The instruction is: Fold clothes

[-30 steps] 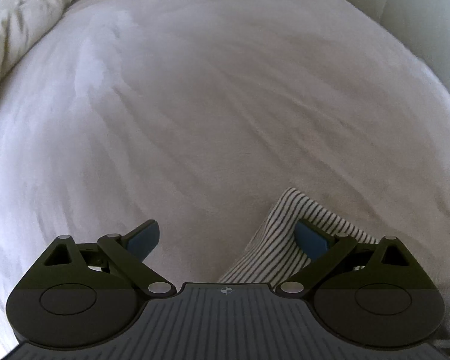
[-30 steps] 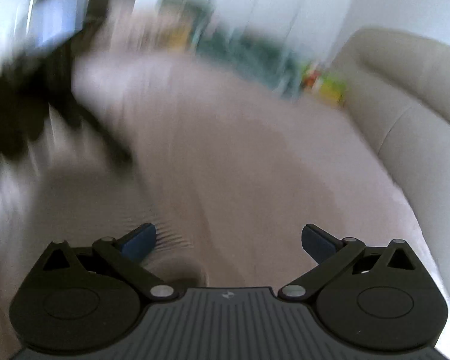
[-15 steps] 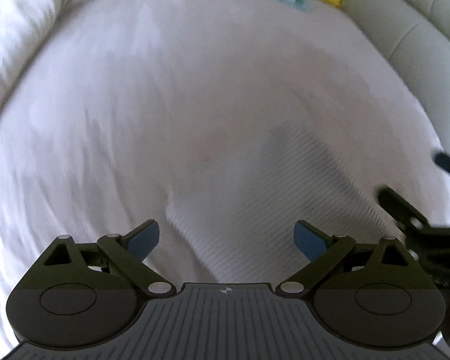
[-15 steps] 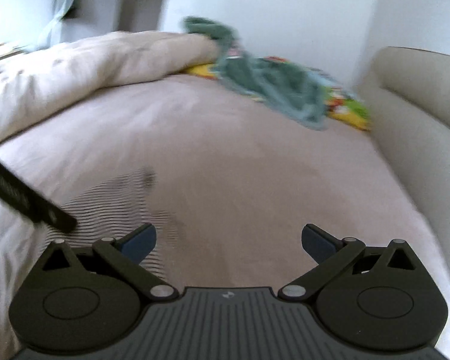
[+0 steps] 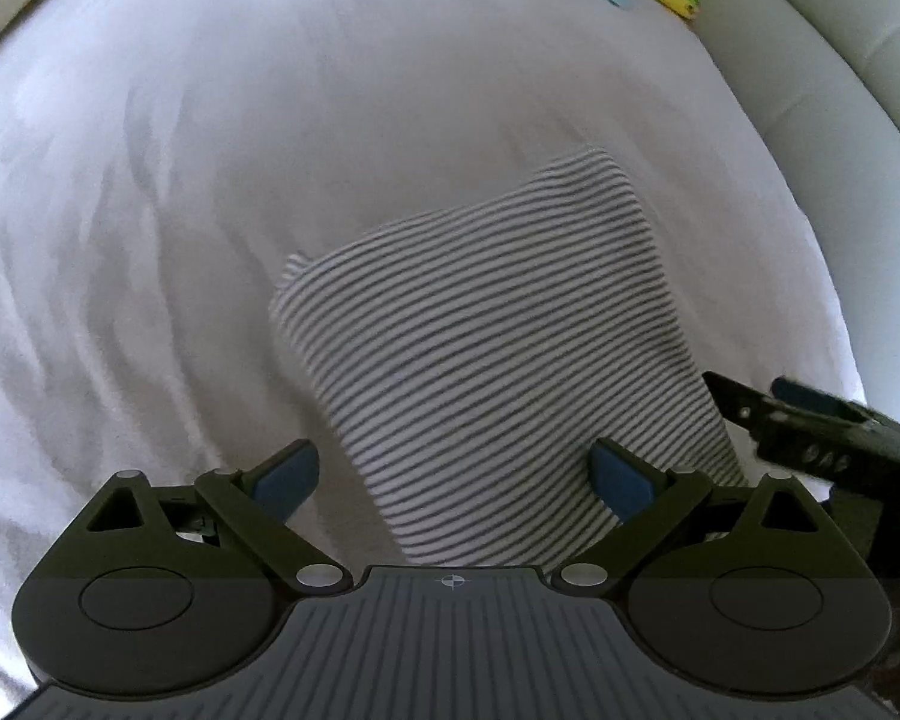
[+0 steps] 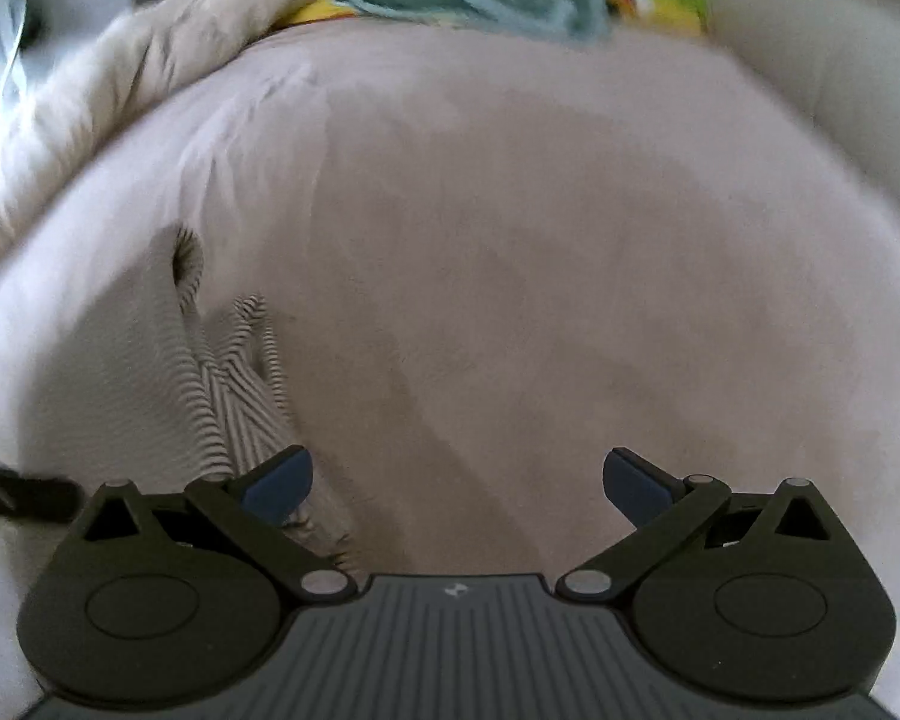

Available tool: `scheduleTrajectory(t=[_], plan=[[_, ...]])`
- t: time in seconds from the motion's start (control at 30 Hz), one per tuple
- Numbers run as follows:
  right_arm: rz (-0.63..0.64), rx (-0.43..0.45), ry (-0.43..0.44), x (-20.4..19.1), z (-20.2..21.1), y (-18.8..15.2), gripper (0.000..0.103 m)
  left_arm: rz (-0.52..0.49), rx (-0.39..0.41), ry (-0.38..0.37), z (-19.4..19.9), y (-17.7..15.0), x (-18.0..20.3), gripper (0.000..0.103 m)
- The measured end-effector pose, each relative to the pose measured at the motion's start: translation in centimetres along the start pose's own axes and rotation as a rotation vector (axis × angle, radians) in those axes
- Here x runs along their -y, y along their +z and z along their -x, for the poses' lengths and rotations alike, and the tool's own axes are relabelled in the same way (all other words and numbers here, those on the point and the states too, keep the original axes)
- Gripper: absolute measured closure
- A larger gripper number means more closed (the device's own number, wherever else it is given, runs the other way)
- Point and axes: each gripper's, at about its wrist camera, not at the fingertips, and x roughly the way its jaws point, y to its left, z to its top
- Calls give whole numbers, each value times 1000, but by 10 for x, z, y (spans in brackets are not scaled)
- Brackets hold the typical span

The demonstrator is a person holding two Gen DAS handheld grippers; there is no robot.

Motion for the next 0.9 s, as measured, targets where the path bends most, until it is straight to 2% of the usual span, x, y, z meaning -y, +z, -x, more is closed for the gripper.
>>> scheduleTrajectory(t=[0.13, 0.2, 0.3, 0.37, 0.57, 0.67, 0.73, 0.83, 0.9], plan=[[-282, -132, 105, 32, -26, -8, 0, -4, -8, 1, -5, 3, 6, 3], [-402, -119, 121, 44, -33, -14, 0, -5, -8, 6, -6, 5, 7, 3], [-462, -87, 112, 45, -36, -16, 0, 2, -14, 6, -8, 7, 5, 3], [-446, -66, 79, 37, -37, -19, 0, 7, -18, 4, -10, 7, 4, 3], [-263, -37, 1, 13, -41, -4, 0, 19, -15, -12, -15, 8, 9, 3], [-208, 27, 152, 9, -13, 13, 0, 17, -7, -23, -17, 4, 18, 4], [-145, 48, 283, 3, 2, 24, 0, 12, -3, -19, -17, 5, 22, 4], [-91, -16, 406, -11, -9, 40, 15, 13, 6, -19, -15, 10, 30, 4], [-95, -88, 402, -17, -35, 46, 34, 5, 26, -45, -10, 17, 36, 4]])
